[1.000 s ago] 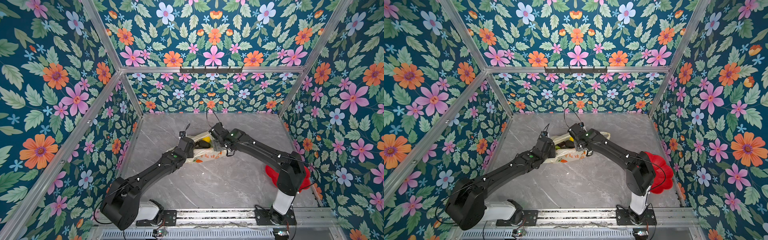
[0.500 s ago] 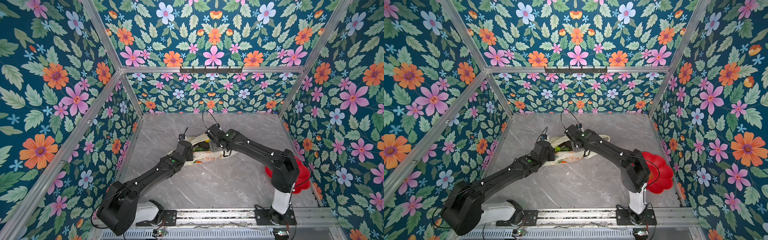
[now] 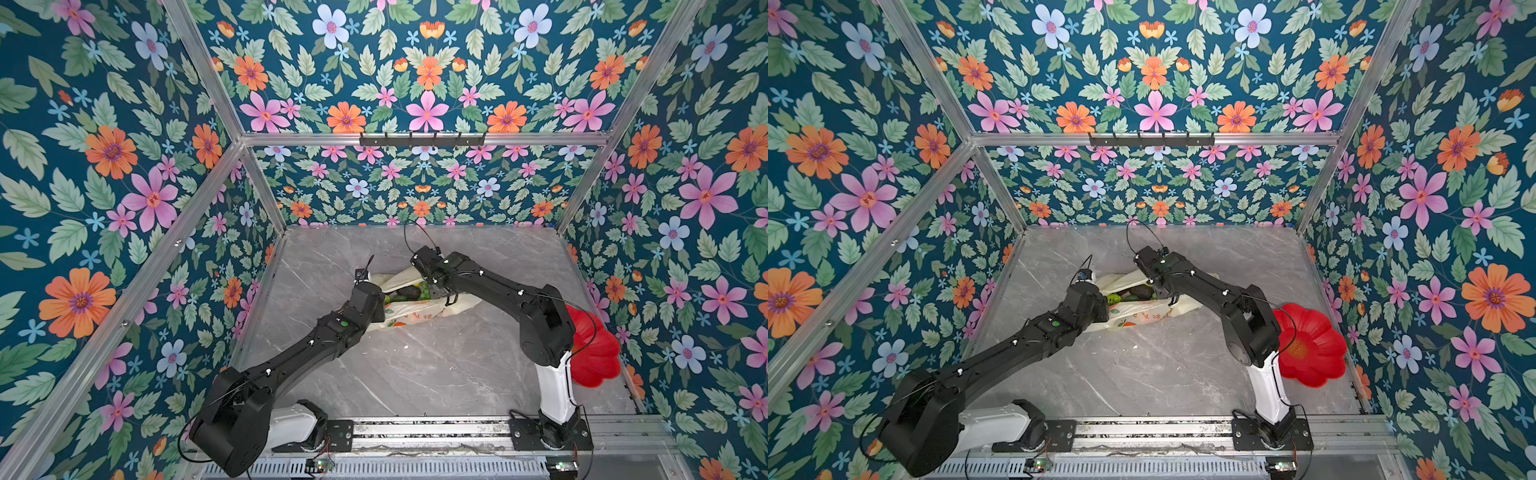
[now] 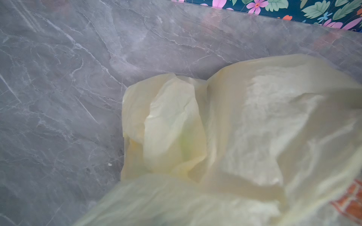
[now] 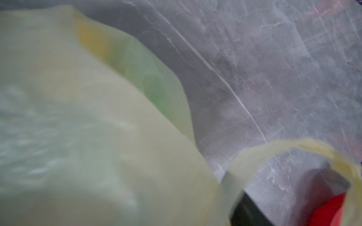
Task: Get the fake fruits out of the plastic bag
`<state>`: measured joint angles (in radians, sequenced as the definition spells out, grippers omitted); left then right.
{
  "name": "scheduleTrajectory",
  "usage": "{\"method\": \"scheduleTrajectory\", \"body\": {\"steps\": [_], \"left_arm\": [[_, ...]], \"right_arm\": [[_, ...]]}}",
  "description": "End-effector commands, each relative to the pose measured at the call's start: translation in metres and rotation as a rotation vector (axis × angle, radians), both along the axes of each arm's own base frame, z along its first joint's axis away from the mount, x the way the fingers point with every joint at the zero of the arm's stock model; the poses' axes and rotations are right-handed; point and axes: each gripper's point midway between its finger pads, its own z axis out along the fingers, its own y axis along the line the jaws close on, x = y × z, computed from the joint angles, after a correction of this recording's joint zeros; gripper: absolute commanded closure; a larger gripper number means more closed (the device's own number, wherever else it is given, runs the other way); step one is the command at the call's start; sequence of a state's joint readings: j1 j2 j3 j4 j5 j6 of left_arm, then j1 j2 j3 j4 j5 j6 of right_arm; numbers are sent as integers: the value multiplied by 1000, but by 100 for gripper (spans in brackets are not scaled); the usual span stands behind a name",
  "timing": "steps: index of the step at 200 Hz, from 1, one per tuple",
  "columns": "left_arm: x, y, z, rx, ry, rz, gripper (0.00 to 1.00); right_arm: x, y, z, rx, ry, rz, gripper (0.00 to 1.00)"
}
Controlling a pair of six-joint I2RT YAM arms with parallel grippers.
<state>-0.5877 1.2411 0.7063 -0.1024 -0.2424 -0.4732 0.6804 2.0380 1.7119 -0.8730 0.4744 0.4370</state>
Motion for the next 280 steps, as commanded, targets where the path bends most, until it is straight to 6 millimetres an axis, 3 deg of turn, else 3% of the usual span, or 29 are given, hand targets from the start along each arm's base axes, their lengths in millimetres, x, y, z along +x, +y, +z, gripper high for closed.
{"method": "scheduleTrajectory", "body": {"steps": [1,25,39,68,93,106,126,148,168,213,238,270,273,280], "left_arm": [[4,17,-2,-28,-4,47,100],[7,42,-9,-128,-2,88,100],[9,47,-12,-126,3,89,100],[14,38,-18,-80,57,36,100],[19,21,-8,-43,46,-15,98],[20,14,-3,-11,46,-27,88],[18,7,5,36,39,-24,63],[13,14,11,49,52,46,38],[9,19,16,57,73,111,24],[-1,13,28,97,113,225,17],[-1,13,20,84,125,260,12],[14,23,11,143,127,297,11],[17,24,11,155,123,297,11],[24,27,13,196,101,302,11]], "right_arm": [[7,-16,10,63,-25,-47,65],[19,-25,16,290,-29,-75,88],[24,-23,20,424,-30,-78,100],[24,-6,31,556,-30,-31,100],[20,11,41,666,-37,9,100],[18,15,45,687,-52,24,100],[15,15,49,691,-62,25,100],[13,10,47,660,-70,24,100],[10,10,48,634,-80,34,100],[2,19,53,602,-107,66,100],[-3,20,57,612,-123,79,100],[-9,26,56,630,-124,126,100],[-11,25,69,643,-149,139,100],[-13,25,71,645,-156,149,100]]}}
